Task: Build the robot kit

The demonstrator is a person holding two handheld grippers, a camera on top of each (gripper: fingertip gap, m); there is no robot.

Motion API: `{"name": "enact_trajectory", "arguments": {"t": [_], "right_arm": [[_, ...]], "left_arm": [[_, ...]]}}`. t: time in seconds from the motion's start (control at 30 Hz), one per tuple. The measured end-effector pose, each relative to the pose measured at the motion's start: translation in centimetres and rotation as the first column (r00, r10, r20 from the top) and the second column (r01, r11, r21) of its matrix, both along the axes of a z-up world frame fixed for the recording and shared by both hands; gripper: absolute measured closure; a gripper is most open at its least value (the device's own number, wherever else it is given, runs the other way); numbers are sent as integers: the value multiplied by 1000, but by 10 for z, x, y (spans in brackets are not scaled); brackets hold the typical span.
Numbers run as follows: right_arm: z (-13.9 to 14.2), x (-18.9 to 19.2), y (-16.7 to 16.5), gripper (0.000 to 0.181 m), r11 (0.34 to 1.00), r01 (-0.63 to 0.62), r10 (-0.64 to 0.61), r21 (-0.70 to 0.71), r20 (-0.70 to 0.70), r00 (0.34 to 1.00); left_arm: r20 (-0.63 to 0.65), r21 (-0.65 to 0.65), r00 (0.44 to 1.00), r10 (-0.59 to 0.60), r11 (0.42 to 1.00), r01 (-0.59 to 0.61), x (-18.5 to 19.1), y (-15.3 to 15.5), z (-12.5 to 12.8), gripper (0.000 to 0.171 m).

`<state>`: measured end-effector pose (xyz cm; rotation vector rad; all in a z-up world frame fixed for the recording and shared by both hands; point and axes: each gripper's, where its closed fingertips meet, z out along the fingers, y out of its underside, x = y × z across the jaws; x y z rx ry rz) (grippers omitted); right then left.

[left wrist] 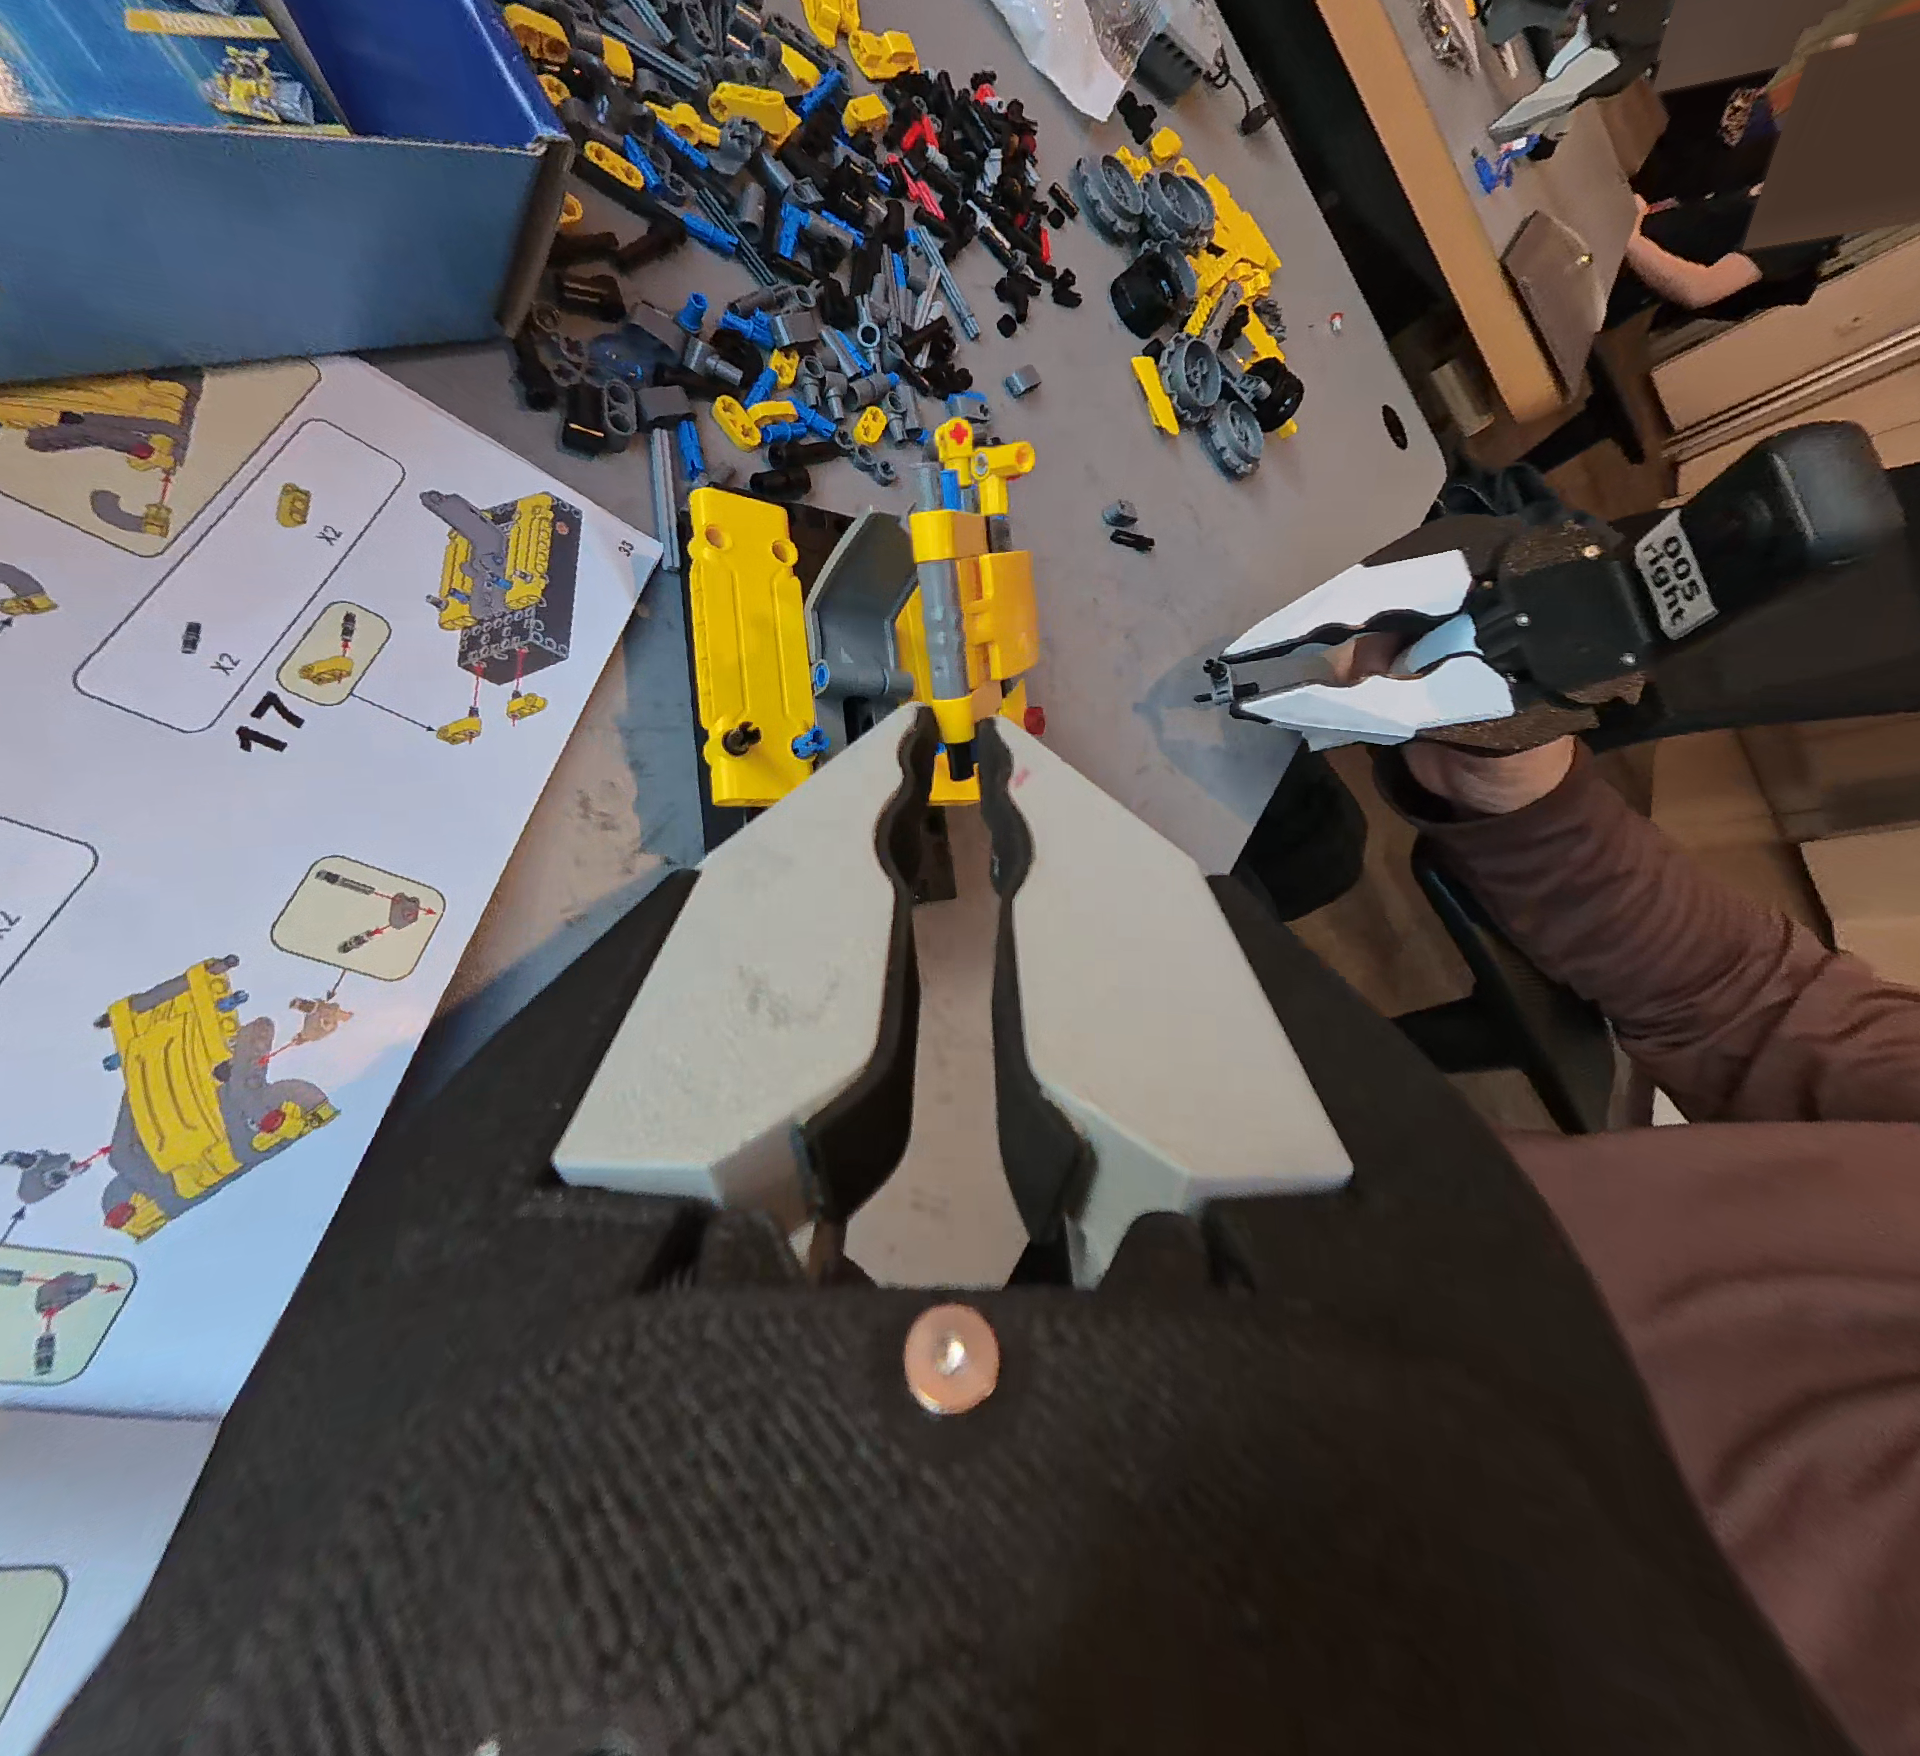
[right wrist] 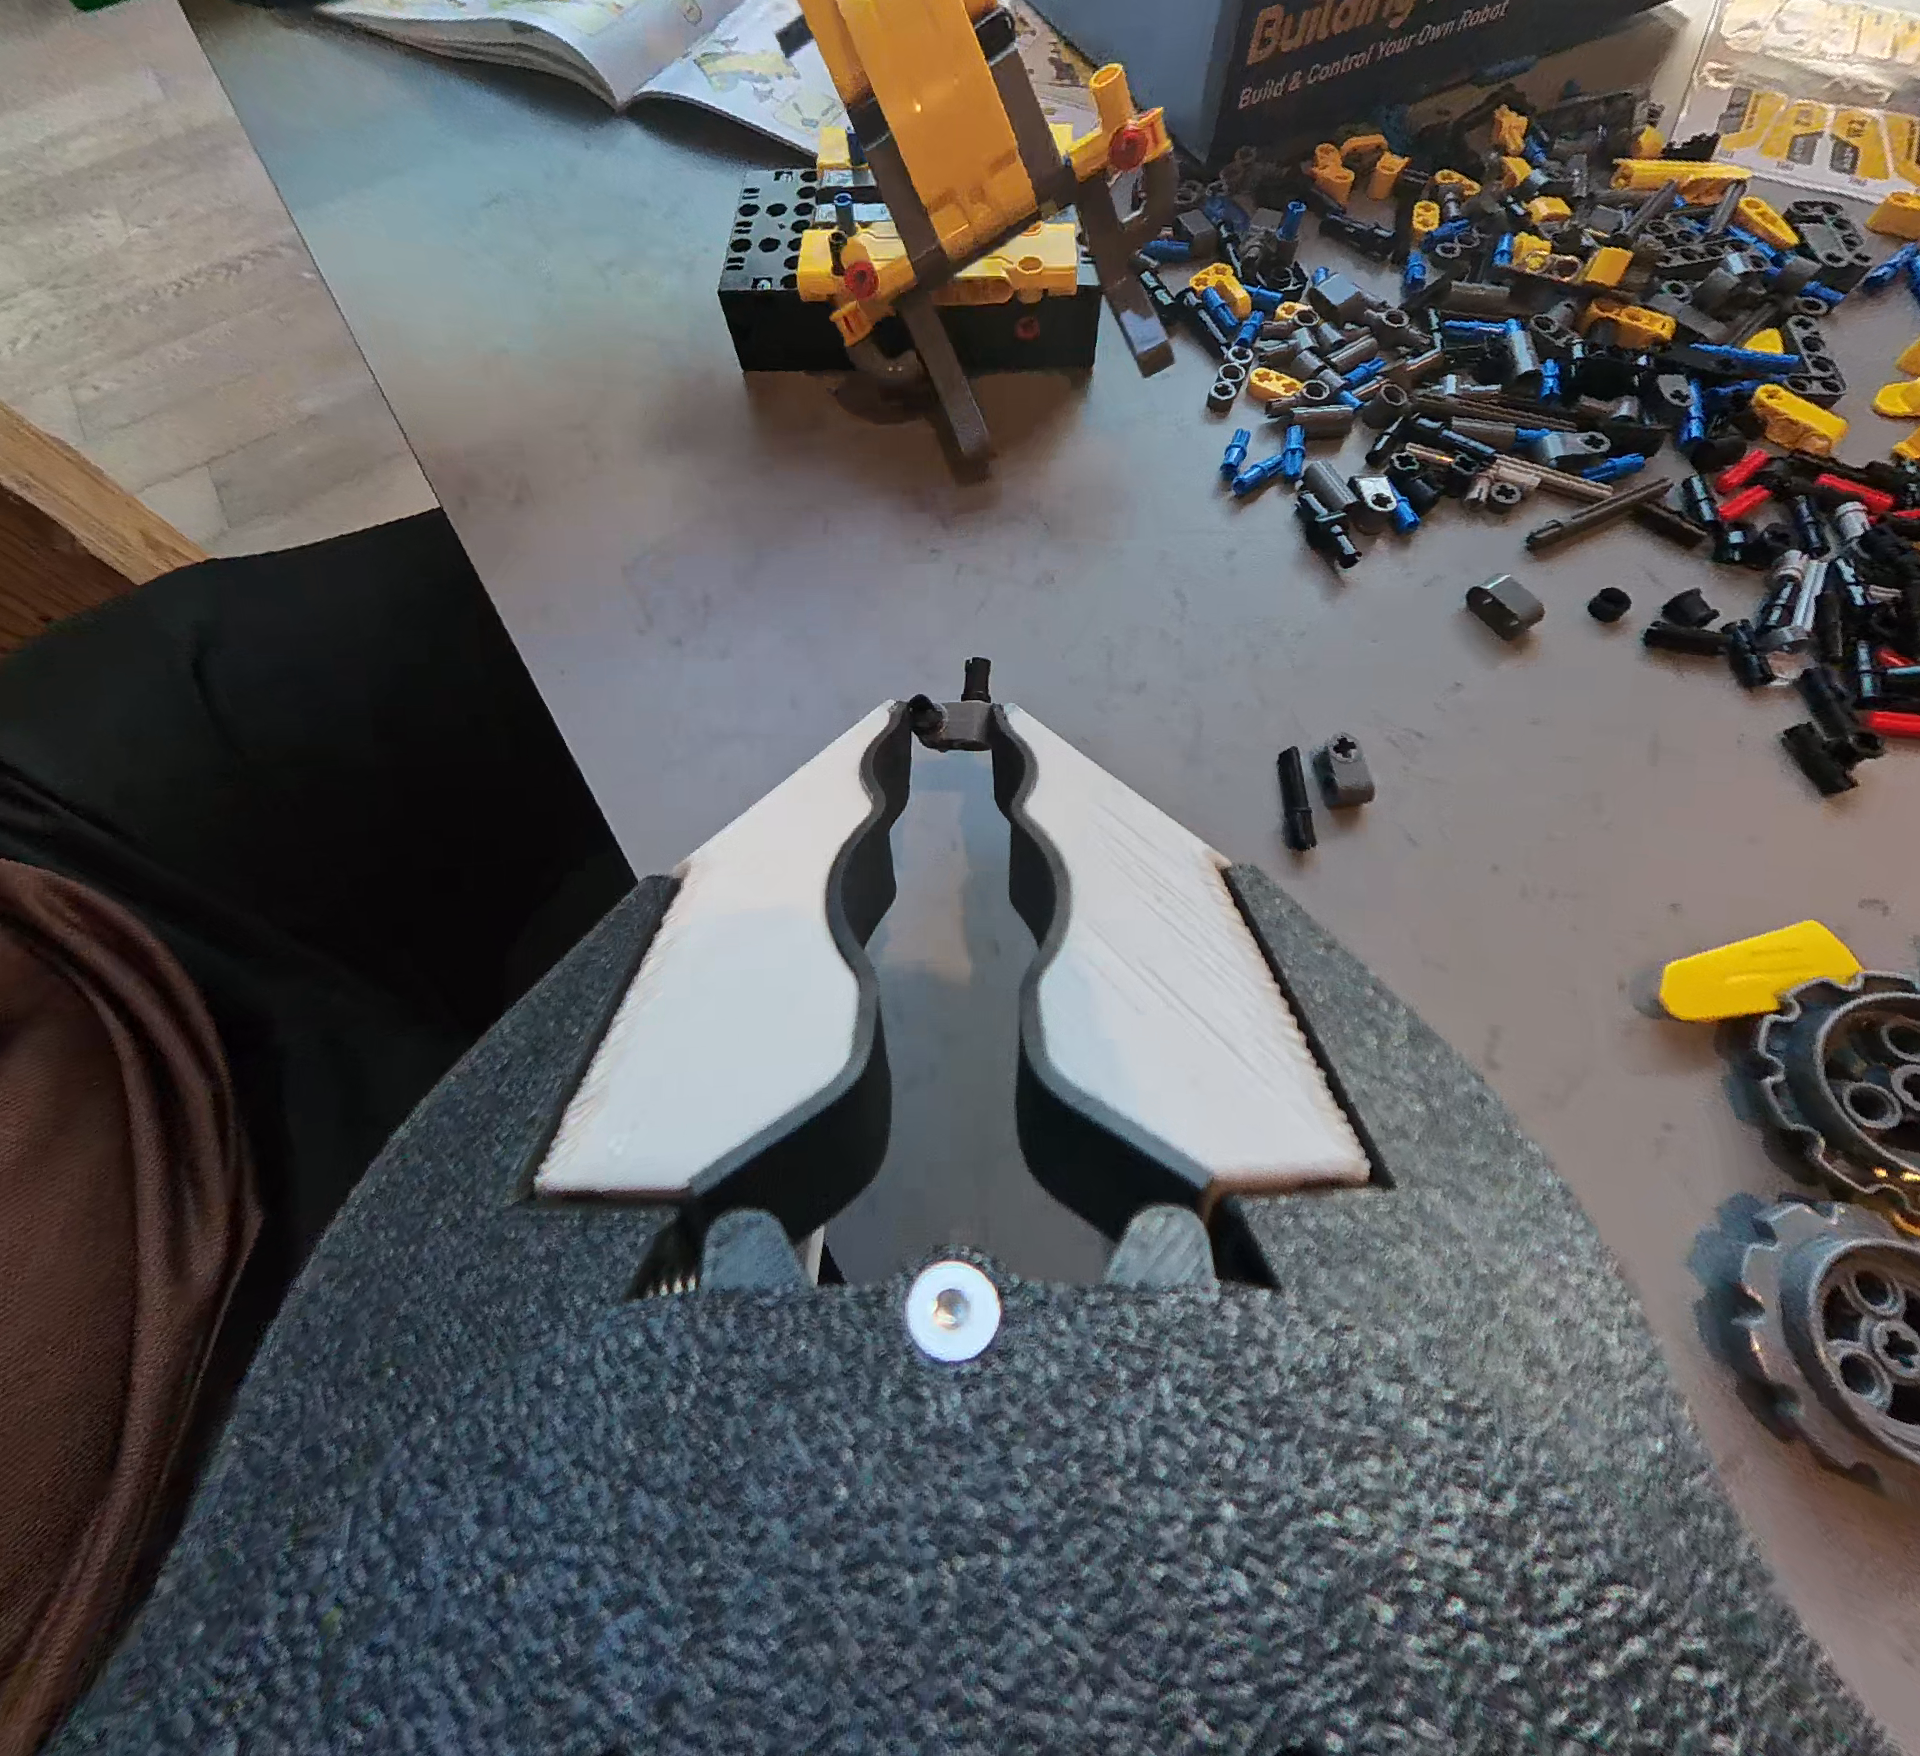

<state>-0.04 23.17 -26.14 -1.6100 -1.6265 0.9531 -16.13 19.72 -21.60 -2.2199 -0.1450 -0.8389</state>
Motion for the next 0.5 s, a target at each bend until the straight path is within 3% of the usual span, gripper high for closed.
{"name": "enact_trajectory", "arguments": {"t": [0.27,0.5], "right_arm": [[-1,-6,-8,170,998,-34,34,53,12,999],[0,-5,-11,170,998,-50,50,47,8,999]], "left_arm": [[167,45,986,-24,999,16,13,-3,9,166],[121,105,991,-65,993,52,26,-17,37,166]]}}
